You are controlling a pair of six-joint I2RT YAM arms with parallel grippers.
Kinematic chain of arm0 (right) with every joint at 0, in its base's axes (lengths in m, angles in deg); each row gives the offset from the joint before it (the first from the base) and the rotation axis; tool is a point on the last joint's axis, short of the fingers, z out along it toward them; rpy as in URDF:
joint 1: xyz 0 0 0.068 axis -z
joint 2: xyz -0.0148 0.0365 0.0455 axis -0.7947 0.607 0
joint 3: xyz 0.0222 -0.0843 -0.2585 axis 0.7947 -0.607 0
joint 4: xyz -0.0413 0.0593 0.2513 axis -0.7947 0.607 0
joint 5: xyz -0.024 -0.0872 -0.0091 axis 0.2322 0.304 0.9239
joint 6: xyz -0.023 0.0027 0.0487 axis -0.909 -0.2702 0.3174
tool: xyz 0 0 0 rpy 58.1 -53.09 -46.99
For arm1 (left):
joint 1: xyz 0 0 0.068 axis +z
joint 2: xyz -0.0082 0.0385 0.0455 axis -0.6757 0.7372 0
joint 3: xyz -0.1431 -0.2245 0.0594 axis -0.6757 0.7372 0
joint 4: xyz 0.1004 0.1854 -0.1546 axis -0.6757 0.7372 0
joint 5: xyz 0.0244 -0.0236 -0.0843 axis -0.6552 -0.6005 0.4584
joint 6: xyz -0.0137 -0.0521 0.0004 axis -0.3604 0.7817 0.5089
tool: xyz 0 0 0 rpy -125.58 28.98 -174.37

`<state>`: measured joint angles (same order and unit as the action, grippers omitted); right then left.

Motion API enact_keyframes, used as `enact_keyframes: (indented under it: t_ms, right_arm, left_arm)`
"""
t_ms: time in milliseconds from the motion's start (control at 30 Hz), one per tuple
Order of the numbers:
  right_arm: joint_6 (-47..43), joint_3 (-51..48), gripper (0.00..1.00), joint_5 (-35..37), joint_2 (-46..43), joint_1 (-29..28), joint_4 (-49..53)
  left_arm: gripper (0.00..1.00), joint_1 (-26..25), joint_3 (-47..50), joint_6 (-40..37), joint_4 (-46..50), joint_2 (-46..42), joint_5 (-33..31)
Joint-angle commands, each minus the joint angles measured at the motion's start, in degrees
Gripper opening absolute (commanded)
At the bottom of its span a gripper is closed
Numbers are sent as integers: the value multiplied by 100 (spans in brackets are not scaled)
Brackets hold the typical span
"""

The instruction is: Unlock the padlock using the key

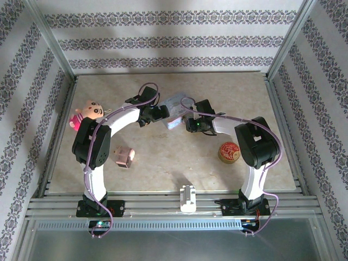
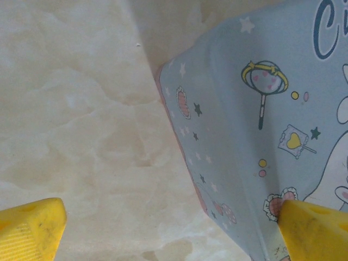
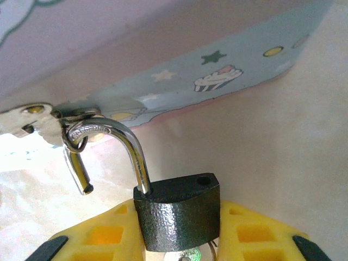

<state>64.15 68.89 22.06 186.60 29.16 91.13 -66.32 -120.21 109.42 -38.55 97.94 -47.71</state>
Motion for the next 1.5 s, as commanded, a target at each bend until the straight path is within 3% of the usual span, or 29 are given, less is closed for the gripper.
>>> enact_keyframes:
  t_ms: [0,400,1467]
  right_arm:
    - [716,-196,15,-552,-205,-197,-351]
    - [2499,-884,6,-343,-508,-348,-1382]
    - [4511,-1679,2,9,-261,-304,-3513]
  left_arm:
    - [100,70,271,104,291,35,56]
    - [100,70,465,210,133,-39,135]
    - [100,70,577,252,9,12,310]
